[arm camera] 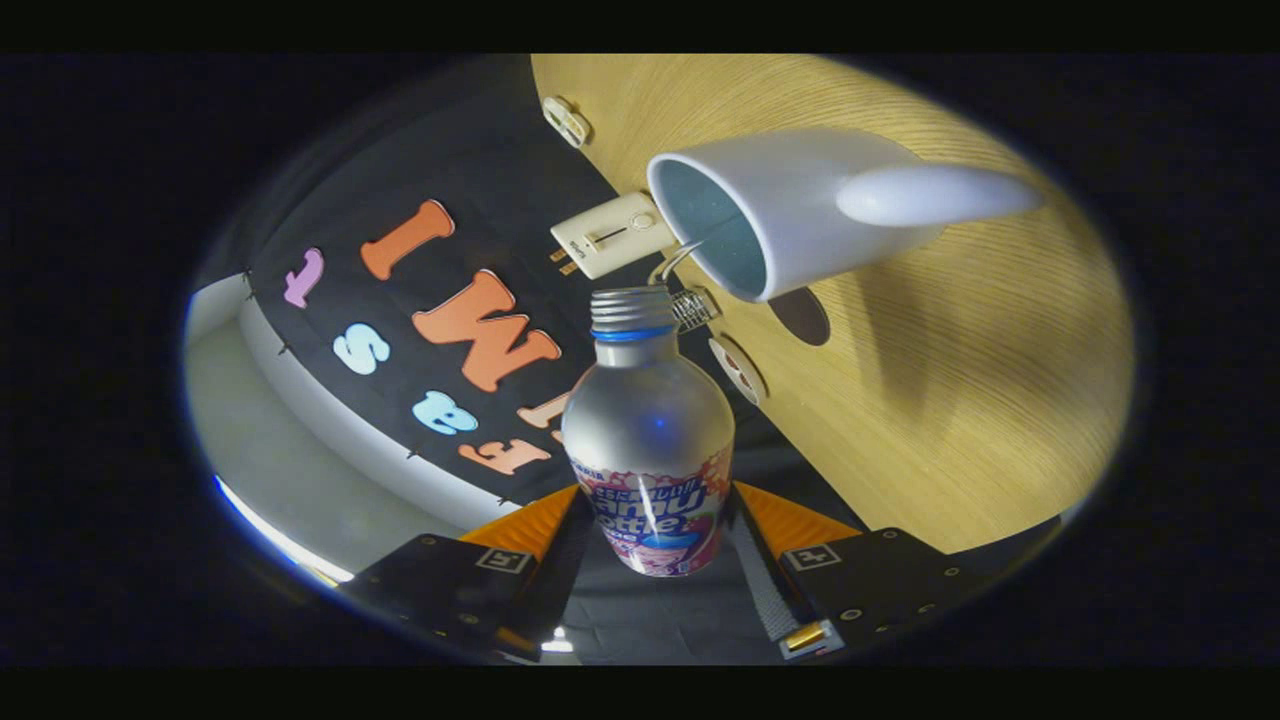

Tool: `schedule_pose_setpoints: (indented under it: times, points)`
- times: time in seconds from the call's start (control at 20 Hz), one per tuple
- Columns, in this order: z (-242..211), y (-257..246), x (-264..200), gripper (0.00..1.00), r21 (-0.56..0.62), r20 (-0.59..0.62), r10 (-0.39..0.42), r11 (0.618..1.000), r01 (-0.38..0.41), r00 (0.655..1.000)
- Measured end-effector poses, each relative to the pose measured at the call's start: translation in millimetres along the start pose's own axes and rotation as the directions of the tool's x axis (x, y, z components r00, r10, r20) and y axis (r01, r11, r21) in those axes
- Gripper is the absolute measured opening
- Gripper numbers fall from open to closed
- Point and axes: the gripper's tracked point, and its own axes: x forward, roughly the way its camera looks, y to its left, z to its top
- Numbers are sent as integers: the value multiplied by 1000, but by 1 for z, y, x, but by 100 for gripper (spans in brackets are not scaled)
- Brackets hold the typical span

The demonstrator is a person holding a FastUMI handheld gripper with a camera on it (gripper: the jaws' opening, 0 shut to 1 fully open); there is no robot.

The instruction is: Take the bottle from table, then pour the juice into the cup, finally place the bottle on the coaster

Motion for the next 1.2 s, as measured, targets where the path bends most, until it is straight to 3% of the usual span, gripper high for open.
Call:
schedule_pose_setpoints:
  times: [1.2]
  points:
    - [-9,30,-3,76,40,-13,129,991,-128,992]
